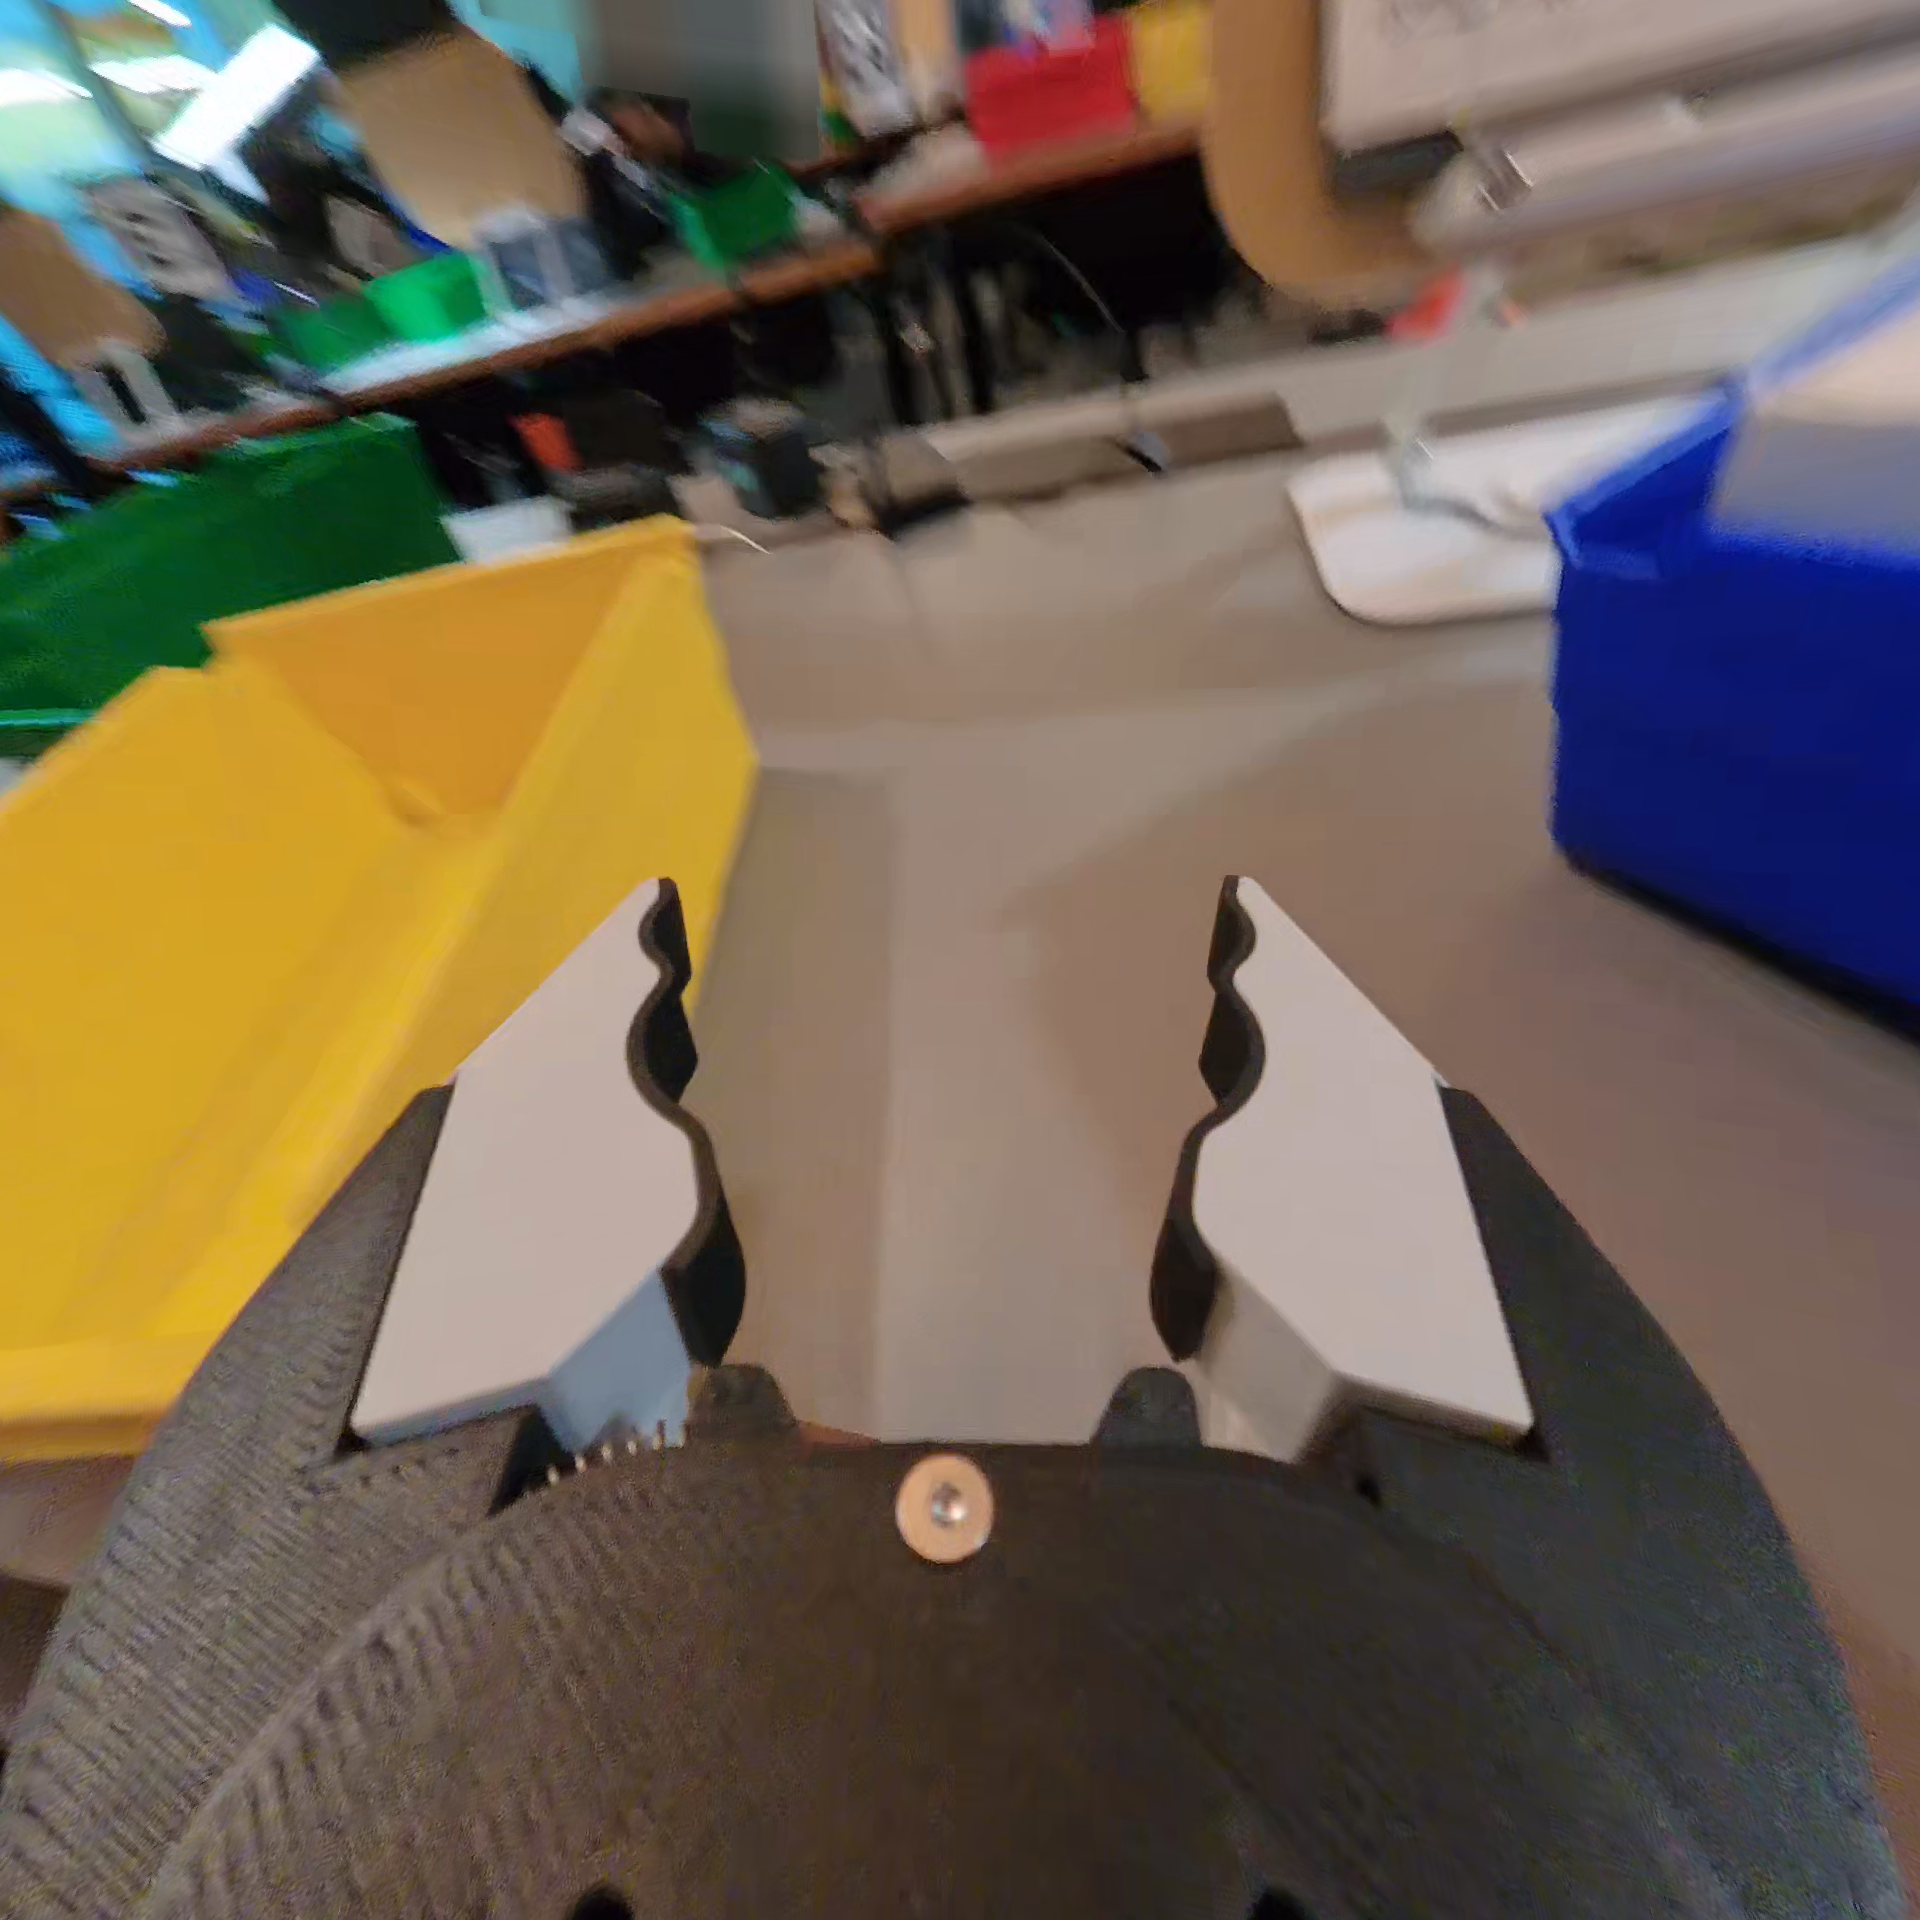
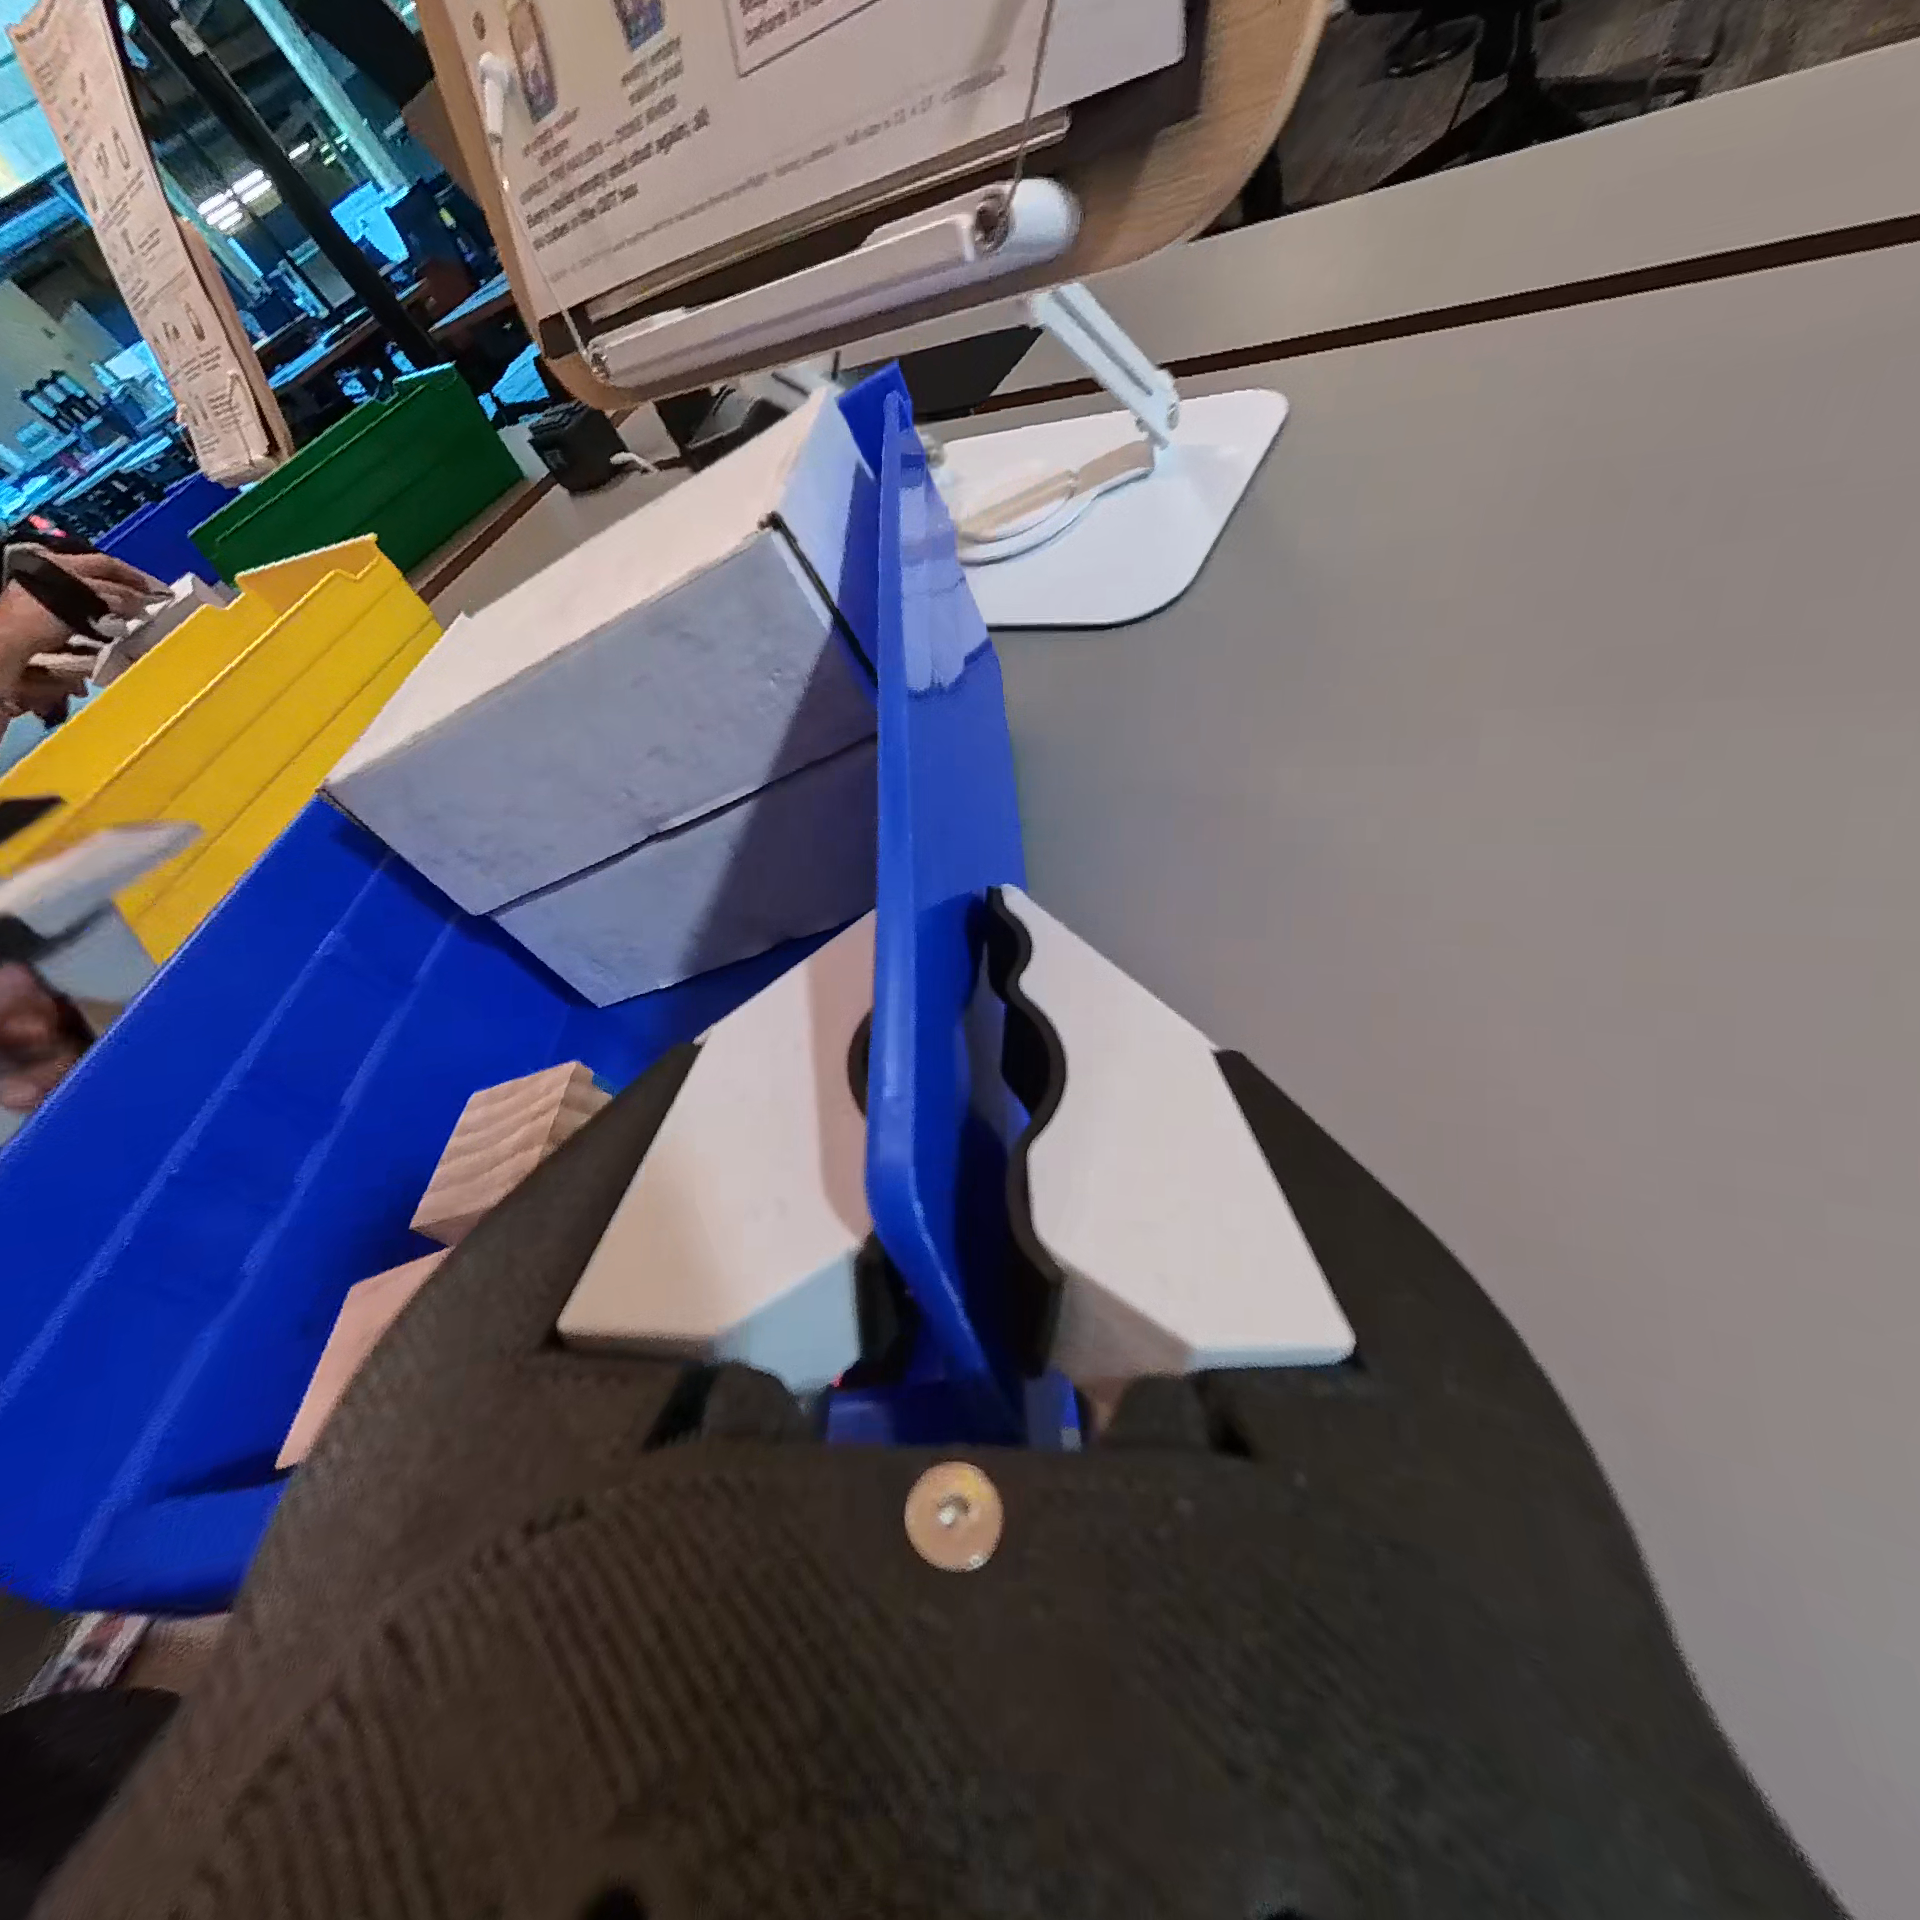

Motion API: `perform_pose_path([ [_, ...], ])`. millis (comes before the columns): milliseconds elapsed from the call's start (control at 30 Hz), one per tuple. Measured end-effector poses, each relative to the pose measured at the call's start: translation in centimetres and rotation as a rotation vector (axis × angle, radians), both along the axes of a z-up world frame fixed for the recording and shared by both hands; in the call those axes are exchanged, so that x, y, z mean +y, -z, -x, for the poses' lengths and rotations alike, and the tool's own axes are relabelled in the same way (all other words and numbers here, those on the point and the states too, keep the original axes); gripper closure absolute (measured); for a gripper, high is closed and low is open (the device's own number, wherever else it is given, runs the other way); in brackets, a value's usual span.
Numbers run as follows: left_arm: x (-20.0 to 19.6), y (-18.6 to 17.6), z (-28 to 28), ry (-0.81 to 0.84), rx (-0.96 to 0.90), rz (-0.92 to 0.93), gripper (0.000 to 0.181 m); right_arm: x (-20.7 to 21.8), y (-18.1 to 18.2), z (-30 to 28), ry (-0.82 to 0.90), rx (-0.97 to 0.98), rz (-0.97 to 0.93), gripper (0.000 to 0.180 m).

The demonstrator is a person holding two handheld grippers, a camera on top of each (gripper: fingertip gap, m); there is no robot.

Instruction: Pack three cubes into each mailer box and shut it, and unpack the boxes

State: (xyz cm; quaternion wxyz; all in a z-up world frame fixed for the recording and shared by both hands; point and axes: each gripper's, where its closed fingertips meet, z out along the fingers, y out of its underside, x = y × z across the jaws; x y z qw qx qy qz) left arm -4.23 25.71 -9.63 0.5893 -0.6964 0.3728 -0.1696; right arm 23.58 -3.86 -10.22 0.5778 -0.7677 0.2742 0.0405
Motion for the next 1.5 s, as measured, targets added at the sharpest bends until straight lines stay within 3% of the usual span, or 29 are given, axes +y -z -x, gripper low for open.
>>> perform_pose_path([
  [133,5.6,-2.5,5.5,-0.188,-0.103,-0.075,0.075,1.8,0.5,1.5,-0.049,0.018,0.001,0.171],
  [267,9.8,0.9,7.9,-0.205,-0.018,0.059,0.08,3.2,0.8,2.9,-0.076,0.02,0.003,0.17],
  [300,10.0,2.1,7.7,-0.172,0.01,0.108,0.093,3.6,1.0,3.2,-0.08,0.024,0.001,0.17],
  [367,9.5,2.5,6.7,-0.06,-0.012,0.155,0.168,4.4,1.5,4.2,-0.077,0.065,-0.01,0.17],
  [400,9.5,2.0,6.6,-0.047,-0.034,0.16,0.18,5.0,1.7,4.9,-0.07,0.091,-0.03,0.17],
  [567,10.5,-1.3,7.8,-0.053,-0.026,0.062,0.181,9.9,2.2,9.1,-0.032,0.041,-0.038,0.17],
  [767,12.8,-6.0,12.1,-0.118,-0.088,0.061,0.181,20.4,2.3,14.7,-0.069,0.077,-0.057,0.169],
  [1100,14.3,-14.7,21.3,-0.286,-0.126,-0.143,0.181,36.1,3.6,26.4,-0.083,0.214,-0.089,0.129],
  [1333,13.2,-17.0,21.8,-0.236,-0.231,-0.143,0.181,40.2,2.6,33.5,-0.292,0.247,-0.087,0.101],
  [1500,12.7,-17.1,21.0,-0.183,-0.281,-0.095,0.181,38.8,1.4,36.7,-0.478,0.285,-0.094,0.106],
])
